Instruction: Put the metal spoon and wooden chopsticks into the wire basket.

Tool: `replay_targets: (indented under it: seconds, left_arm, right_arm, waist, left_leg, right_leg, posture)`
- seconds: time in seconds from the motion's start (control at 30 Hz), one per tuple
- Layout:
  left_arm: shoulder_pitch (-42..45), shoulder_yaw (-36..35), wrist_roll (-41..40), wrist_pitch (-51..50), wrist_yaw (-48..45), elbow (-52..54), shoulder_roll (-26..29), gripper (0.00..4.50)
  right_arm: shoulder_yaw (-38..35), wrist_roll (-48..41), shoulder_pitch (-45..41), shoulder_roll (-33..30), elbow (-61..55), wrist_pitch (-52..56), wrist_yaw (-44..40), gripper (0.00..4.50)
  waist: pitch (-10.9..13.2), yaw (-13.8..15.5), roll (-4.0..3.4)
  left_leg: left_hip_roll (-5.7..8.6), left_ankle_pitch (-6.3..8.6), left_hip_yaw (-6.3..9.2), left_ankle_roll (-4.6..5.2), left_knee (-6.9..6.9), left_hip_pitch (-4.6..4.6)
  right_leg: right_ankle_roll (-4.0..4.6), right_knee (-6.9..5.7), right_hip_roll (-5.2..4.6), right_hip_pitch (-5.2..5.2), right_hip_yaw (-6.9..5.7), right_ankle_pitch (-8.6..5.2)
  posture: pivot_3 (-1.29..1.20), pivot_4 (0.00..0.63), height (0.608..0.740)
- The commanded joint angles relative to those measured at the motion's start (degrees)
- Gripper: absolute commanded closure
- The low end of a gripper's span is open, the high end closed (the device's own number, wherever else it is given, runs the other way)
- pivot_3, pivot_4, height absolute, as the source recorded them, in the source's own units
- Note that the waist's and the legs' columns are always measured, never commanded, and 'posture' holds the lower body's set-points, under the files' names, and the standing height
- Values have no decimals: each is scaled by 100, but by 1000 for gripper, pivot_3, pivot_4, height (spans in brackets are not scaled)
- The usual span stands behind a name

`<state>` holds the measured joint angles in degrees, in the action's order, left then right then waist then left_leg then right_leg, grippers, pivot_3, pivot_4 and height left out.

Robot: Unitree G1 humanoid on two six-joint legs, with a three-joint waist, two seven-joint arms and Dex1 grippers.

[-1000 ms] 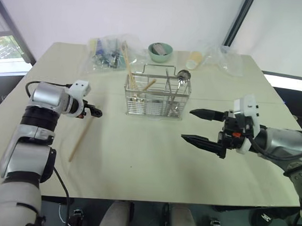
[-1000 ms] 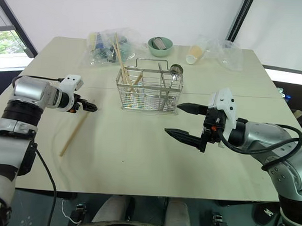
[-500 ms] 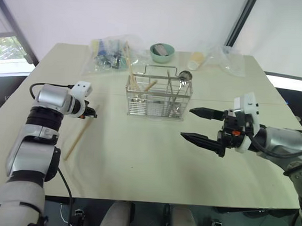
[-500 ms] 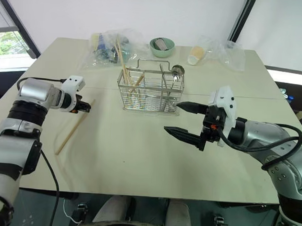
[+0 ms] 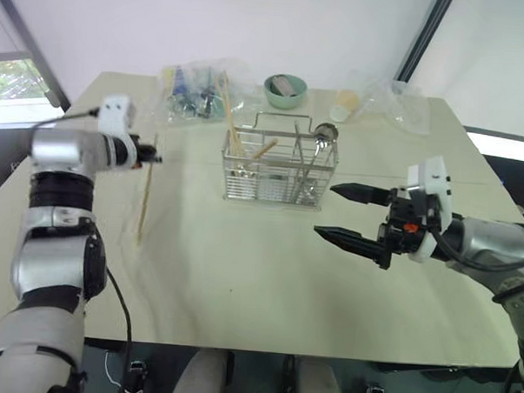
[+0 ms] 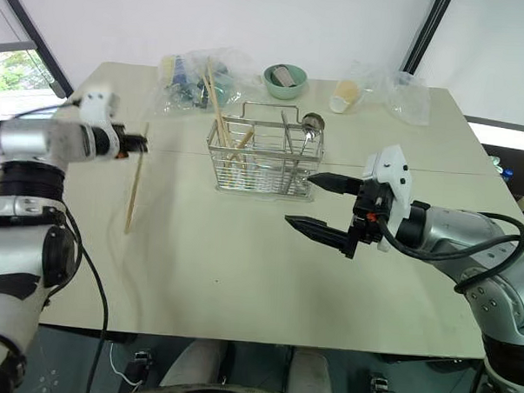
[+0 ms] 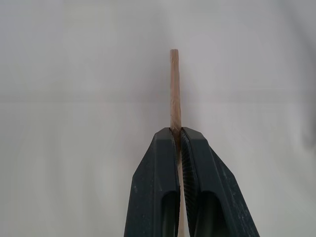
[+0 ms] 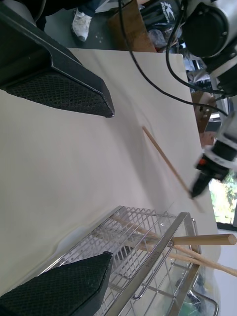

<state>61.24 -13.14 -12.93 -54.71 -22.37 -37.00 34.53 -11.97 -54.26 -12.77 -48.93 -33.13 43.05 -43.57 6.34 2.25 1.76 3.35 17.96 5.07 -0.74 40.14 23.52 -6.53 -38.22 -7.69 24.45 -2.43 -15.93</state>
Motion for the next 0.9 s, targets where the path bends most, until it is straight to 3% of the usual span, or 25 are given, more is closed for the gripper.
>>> replay_targets:
  seconds: [0.03,0.1,0.2,0.3,0.6,0.9]
  left_arm:
    - [289,-521,-215,457,337,417,13,4485]
    - [401,-673,-353,486,399,557,-9,4485]
    - [349,-251,-189,213,232,684,102,4485]
    - [281,-163,-174,720,195,993,-12,4485]
    - [1082,-1220,-1431,1727,629,1986,-1126,4485]
    - [990,-653,-1453,2475,363,1756,-1944,4485]
  right_arm:
    - [-145,-30,-111,28,-5,-65,11,0]
    - [-118,5,-141,35,43,-76,-5,0]
    - [-91,48,-192,44,94,-97,-34,0]
    - [-90,63,-299,74,236,-94,-71,0]
    - [-199,-21,-568,-6,460,116,-81,0]
    - [-446,-177,-335,21,155,304,239,0]
  waist:
    - [0,-1,0]
    - [0,0,0]
    - [0,2,0]
    - [0,0,1]
    - [4,-12,8]
    - [4,8,6]
  left_leg:
    - [0,0,-1,-1,0,0]
    - [0,-2,-2,-3,0,0]
    - [0,-6,-2,-10,0,-1]
    - [0,-7,-2,-13,0,-3]
    - [0,-18,-3,-32,-1,4]
    - [-1,-28,-6,-44,1,-3]
  right_leg:
    - [-4,0,0,0,0,2]
    - [-10,0,0,0,0,6]
    - [-15,-1,0,0,0,8]
    - [-15,-4,2,-2,-1,10]
    - [-17,4,0,1,0,13]
    - [-25,-2,4,-5,1,28]
  posture:
    - [0,150,635]
    - [0,150,635]
    - [0,150,635]
    - [0,150,635]
    - [0,150,635]
    - [0,150,635]
